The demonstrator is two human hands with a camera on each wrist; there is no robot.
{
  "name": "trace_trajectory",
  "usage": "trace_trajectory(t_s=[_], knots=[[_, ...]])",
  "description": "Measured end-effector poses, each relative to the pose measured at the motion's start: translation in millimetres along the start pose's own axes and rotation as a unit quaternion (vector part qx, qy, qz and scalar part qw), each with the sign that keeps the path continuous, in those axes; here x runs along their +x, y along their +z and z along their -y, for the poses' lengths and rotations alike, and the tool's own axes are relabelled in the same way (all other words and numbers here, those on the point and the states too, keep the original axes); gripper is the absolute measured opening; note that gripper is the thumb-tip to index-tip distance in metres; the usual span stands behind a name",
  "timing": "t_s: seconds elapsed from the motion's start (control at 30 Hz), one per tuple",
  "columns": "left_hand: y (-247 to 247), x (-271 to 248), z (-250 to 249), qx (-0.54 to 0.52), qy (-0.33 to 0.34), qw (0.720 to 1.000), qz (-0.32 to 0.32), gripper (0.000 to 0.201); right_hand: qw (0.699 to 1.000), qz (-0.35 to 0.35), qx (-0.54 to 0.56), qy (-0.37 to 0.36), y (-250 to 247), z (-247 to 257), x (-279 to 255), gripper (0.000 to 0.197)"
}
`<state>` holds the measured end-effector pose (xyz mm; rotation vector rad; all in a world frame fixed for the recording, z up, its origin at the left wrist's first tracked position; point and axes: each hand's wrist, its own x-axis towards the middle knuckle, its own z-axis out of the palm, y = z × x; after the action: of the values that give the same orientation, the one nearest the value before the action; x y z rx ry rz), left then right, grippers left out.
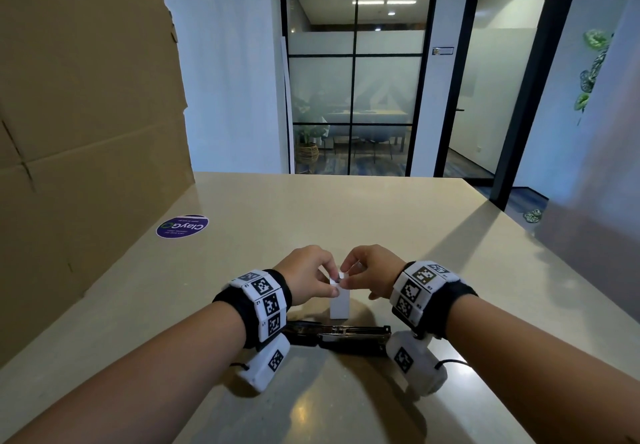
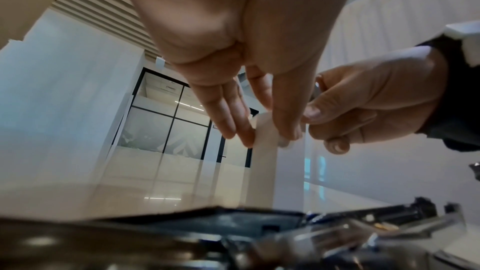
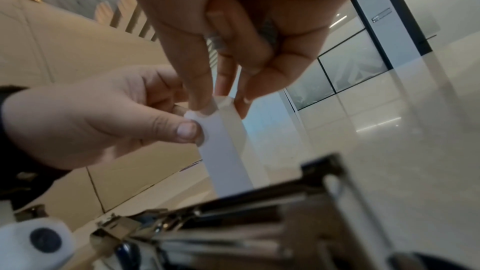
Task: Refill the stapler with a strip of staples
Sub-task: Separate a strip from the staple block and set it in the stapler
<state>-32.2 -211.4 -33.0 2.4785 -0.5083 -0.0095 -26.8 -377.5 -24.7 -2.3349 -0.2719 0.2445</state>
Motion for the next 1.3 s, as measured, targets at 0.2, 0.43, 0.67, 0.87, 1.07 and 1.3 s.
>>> trace_trajectory(t_s=[0.2, 0.43, 0.67, 0.87, 1.07, 1.3], knots=[[3, -1, 0, -0.048, -0.018, 0.999, -0.017, 0.067, 0.998, -0.03, -0.029, -0.037, -1, -1, 1, 0.029], [1, 2, -4, -0.06, -0.026, 0.998, 0.013, 0.091, 0.992, -0.058, -0.078, -0.083, -2, 0, -5, 0.055], [0, 4, -6, -0.06, -0.017, 0.998, 0.025, 0.095, 0.982, -0.049, -0.139, -0.114, -7, 0, -12, 0.017], [-3, 6, -10, -0.033, -0.018, 0.998, 0.045, 0.096, 0.971, -0.056, -0.192, -0.131, -6, 4, -9, 0.009], [-1, 8, -8, -0.036, -0.019, 0.998, 0.045, 0.095, 0.968, -0.053, -0.207, -0.133, -9, 7, -10, 0.005], [0, 10, -6, -0.041, -0.017, 0.998, 0.044, 0.094, 0.954, -0.055, -0.258, -0.14, -8, 10, -10, 0.009]])
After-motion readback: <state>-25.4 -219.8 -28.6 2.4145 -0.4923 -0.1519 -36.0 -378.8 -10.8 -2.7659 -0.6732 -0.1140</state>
